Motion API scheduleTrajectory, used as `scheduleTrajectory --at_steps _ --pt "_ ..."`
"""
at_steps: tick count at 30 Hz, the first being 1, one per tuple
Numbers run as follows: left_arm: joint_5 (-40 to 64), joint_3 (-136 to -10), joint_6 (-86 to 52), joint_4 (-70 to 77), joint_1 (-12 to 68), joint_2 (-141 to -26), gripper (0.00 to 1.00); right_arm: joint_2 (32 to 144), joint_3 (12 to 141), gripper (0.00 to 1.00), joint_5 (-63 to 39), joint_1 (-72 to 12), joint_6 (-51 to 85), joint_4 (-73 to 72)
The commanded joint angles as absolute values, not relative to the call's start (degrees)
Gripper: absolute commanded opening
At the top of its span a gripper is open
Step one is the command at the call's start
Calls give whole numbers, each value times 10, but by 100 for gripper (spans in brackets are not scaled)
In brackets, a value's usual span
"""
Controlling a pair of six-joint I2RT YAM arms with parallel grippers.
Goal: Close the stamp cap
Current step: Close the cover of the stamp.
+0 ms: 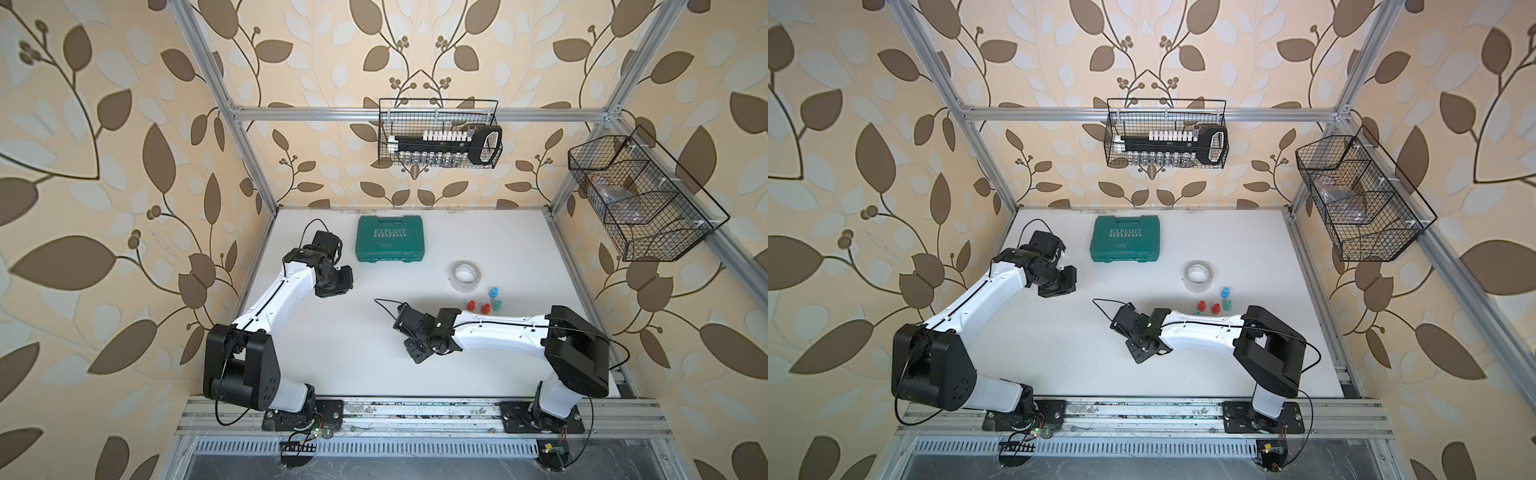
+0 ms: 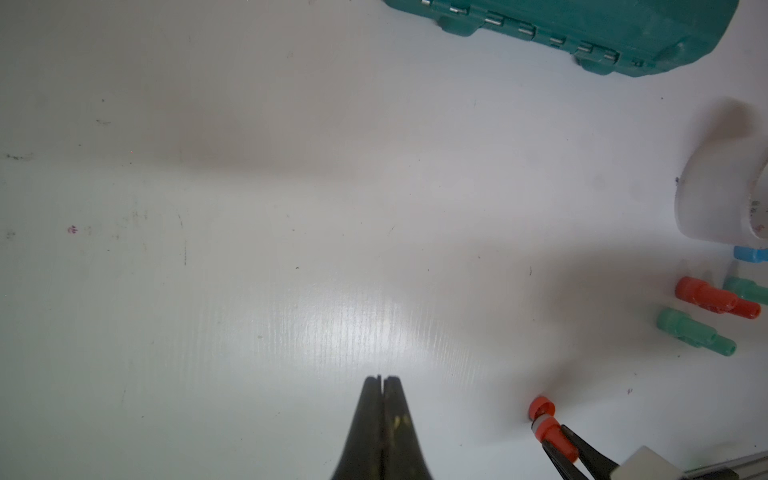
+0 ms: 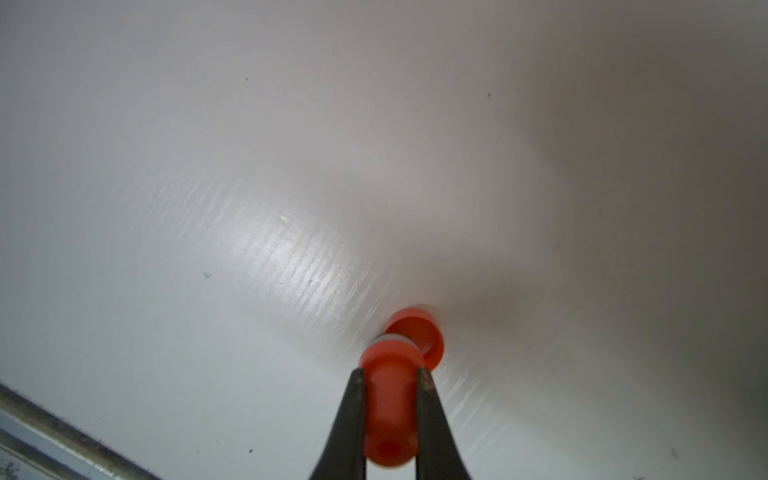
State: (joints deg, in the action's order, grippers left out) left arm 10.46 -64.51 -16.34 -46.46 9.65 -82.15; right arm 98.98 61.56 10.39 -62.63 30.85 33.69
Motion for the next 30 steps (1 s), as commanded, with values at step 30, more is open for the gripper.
scheduleTrajectory --at_steps 30 --pt "109 -653 -150 -473 94 -822 4 969 604 0 128 -630 316 348"
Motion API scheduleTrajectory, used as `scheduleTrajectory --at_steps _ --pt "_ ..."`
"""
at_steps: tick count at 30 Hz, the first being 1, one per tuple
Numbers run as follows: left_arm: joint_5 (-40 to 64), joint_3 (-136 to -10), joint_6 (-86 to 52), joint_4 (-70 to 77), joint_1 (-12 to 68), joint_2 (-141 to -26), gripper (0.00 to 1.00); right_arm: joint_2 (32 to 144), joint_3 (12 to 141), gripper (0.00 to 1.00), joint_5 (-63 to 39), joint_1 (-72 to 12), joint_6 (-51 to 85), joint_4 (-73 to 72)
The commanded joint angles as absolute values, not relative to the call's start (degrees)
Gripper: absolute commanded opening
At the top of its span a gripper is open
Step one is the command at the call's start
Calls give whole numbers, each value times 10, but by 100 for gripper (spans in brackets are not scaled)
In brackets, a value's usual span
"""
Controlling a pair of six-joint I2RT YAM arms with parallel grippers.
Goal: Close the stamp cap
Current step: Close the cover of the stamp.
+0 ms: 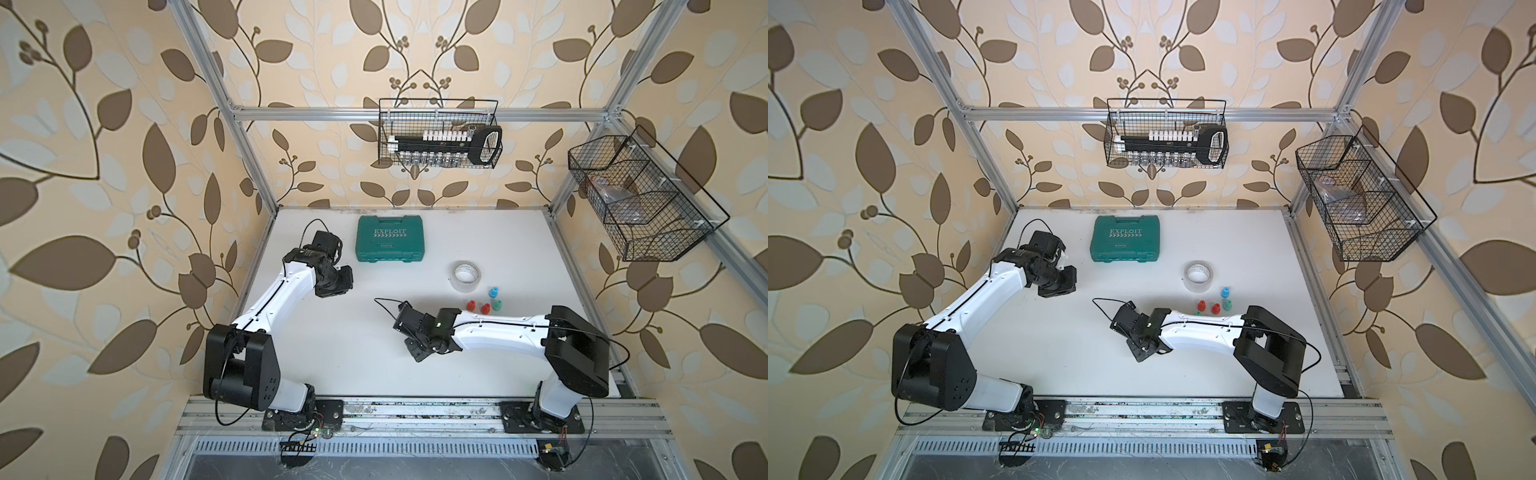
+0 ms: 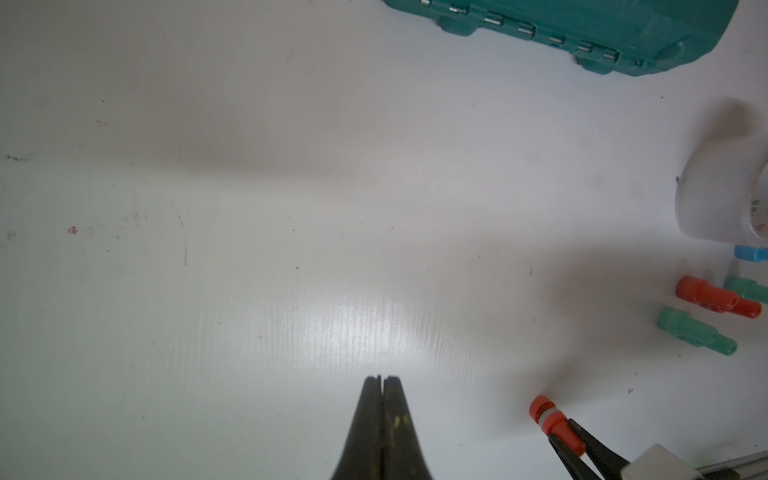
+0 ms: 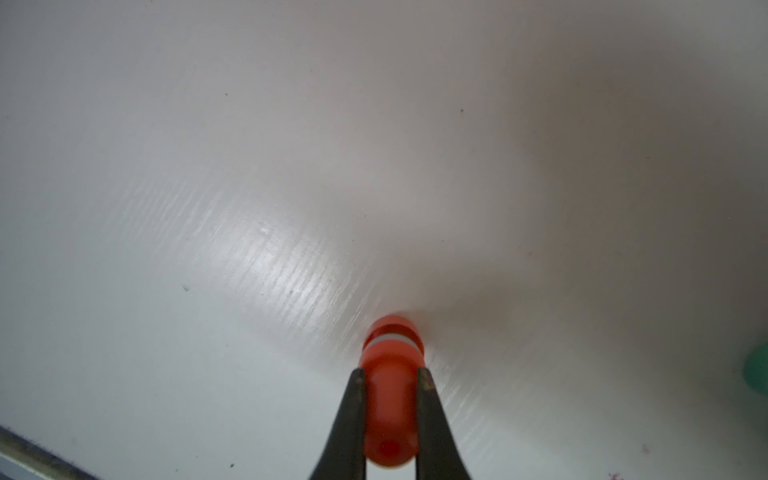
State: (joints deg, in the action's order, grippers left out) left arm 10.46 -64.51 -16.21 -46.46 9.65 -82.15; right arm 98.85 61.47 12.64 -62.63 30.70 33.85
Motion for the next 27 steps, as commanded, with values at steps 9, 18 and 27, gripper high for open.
scheduleTrajectory --at_steps 9,18,27 --pt "109 -654 -150 -473 94 -822 4 961 590 0 106 -631 321 338" --pt "109 -654 -150 -473 94 -822 4 982 599 0 104 -631 311 334" --pt "108 -654 -149 -473 94 -822 4 995 612 0 131 -631 298 338"
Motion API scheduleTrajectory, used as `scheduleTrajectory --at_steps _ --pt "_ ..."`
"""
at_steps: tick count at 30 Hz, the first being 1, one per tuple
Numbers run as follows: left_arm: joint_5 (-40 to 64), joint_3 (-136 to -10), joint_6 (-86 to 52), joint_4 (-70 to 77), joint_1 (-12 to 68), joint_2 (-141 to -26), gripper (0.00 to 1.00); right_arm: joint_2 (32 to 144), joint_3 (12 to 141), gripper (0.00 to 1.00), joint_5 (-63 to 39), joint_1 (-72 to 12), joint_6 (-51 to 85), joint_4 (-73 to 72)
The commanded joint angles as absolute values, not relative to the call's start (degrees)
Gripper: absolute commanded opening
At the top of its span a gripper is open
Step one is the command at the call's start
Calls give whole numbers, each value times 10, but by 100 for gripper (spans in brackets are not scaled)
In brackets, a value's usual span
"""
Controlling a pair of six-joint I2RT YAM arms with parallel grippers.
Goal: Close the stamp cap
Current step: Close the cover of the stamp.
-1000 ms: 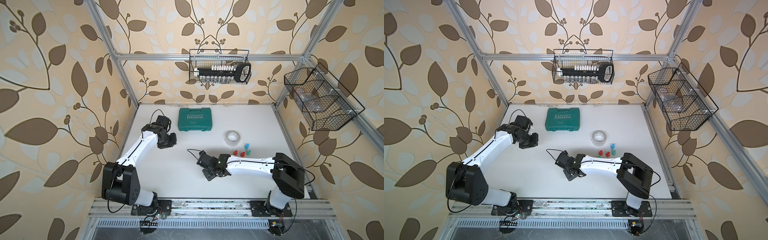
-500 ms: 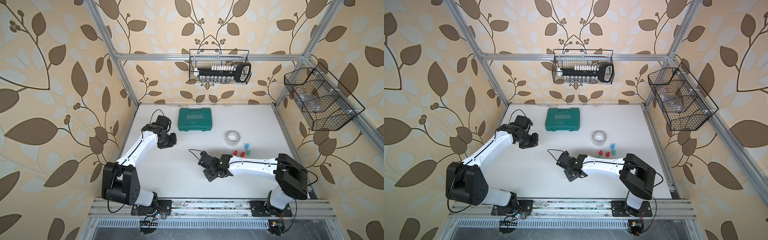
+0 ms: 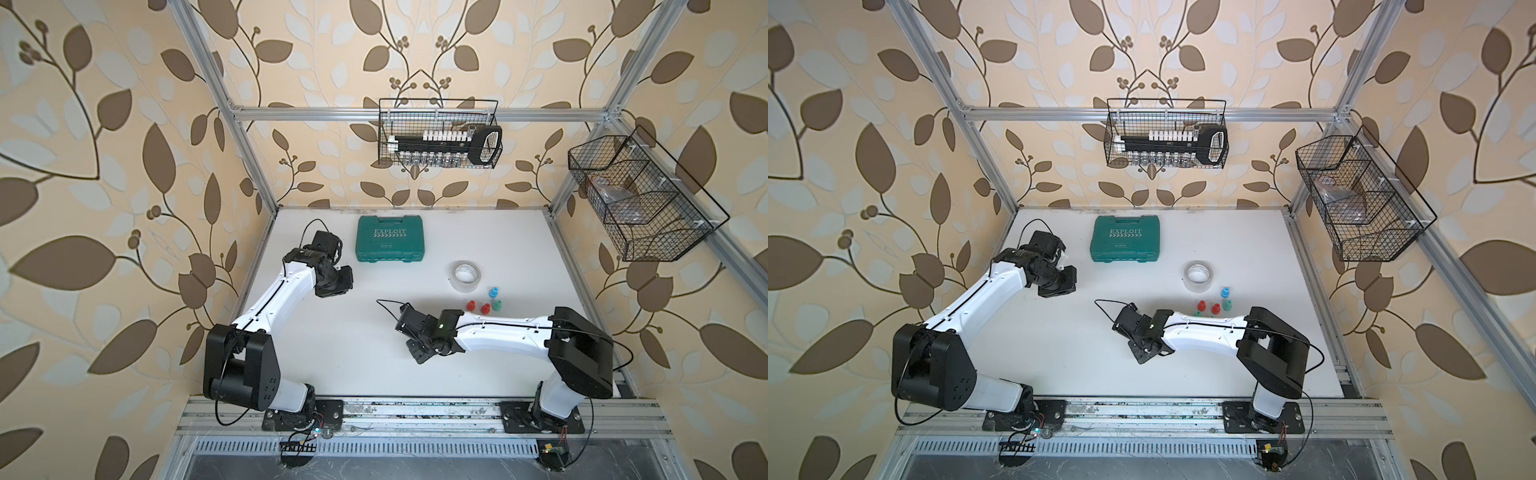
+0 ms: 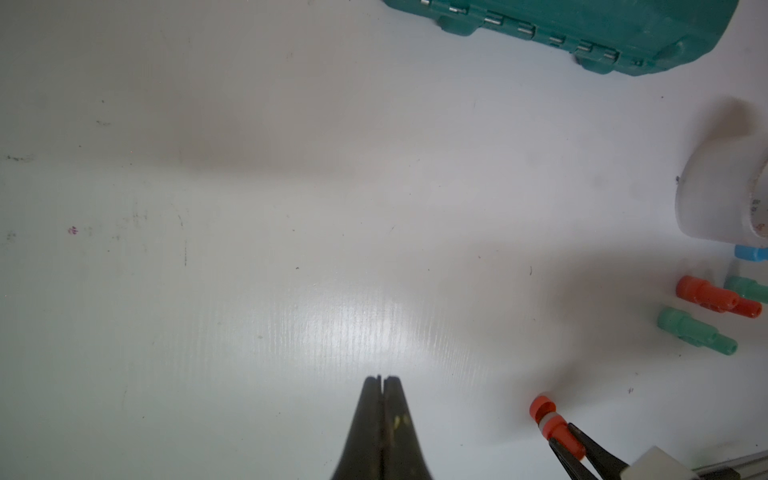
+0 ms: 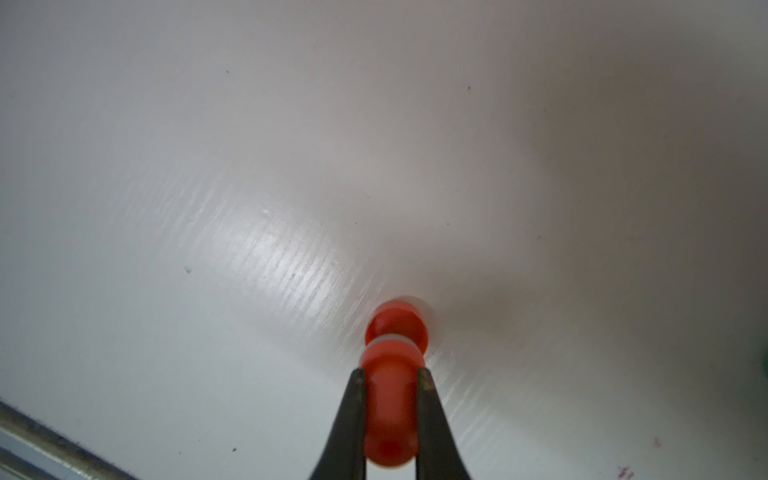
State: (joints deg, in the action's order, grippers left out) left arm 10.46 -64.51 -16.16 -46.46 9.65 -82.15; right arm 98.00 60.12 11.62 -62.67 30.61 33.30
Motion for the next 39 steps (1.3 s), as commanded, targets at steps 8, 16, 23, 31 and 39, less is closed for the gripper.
scheduleTrajectory --at_steps 8,16,23,31,39 --pt "108 -653 -150 -473 94 -822 4 1000 623 0 132 -631 285 337" --pt "108 -654 -149 -473 94 -822 3 988 631 0 138 -630 282 332" --pt "108 -654 -150 -473 94 -822 3 996 636 0 135 -631 276 331" --pt "107 -653 -150 -473 94 -822 3 1019 647 0 136 -629 278 345" --pt "107 -654 -149 -474 94 -838 3 1009 634 0 140 -630 286 344"
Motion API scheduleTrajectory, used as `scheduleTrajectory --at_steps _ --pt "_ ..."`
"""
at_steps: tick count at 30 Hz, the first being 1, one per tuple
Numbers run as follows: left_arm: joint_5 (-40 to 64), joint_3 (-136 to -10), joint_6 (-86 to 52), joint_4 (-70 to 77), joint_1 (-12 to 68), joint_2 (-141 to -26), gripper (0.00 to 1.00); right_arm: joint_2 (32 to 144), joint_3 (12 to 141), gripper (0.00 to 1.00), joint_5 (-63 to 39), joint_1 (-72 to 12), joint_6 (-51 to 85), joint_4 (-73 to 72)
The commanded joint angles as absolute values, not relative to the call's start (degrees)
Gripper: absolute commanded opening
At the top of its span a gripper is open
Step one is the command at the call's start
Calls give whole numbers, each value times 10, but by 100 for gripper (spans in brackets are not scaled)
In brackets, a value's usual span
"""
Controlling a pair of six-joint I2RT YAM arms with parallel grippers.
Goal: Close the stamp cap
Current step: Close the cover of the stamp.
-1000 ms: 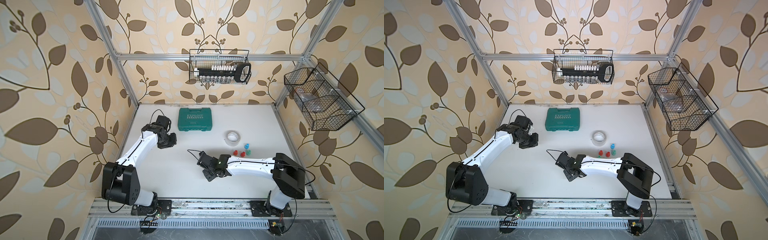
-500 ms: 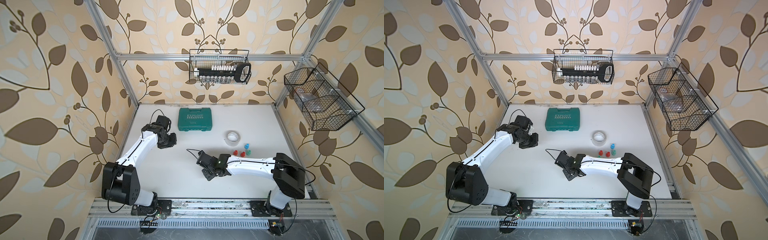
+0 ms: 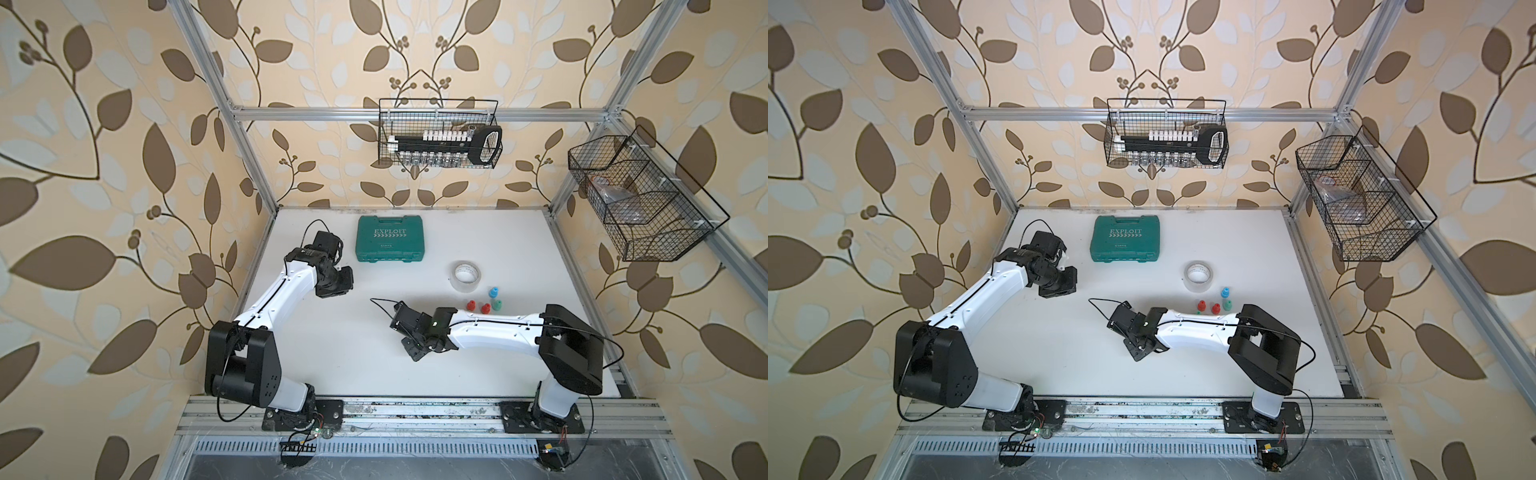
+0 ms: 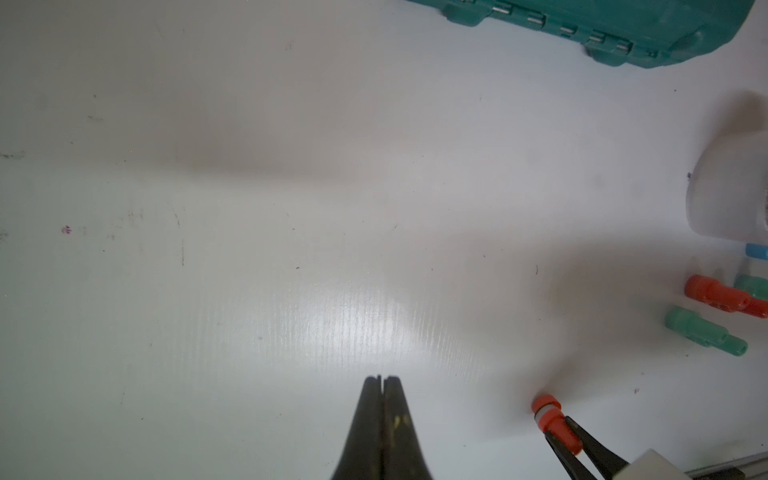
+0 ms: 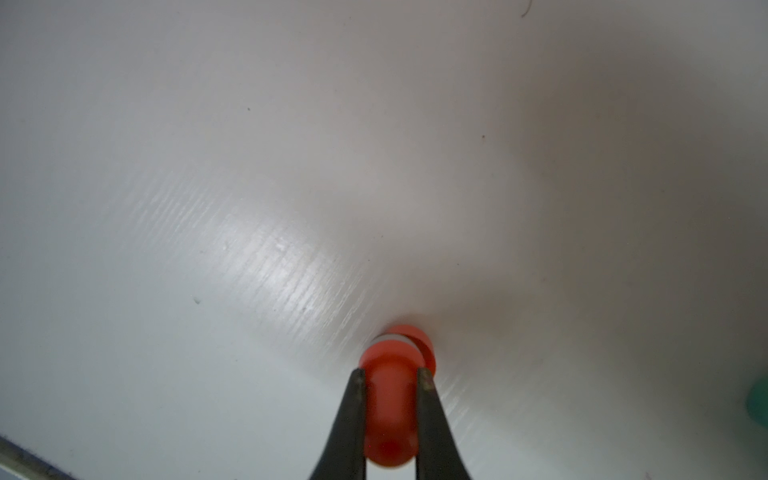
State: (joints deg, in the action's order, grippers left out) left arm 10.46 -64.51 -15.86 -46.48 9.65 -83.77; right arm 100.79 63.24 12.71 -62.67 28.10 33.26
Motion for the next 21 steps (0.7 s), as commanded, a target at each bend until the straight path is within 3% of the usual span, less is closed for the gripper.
scheduleTrajectory --at_steps 1,21 --pt "107 -654 -150 -474 94 -838 3 1006 632 0 141 -630 287 343" --pt "106 -654 -150 -474 94 -840 3 997 623 0 149 -628 294 340"
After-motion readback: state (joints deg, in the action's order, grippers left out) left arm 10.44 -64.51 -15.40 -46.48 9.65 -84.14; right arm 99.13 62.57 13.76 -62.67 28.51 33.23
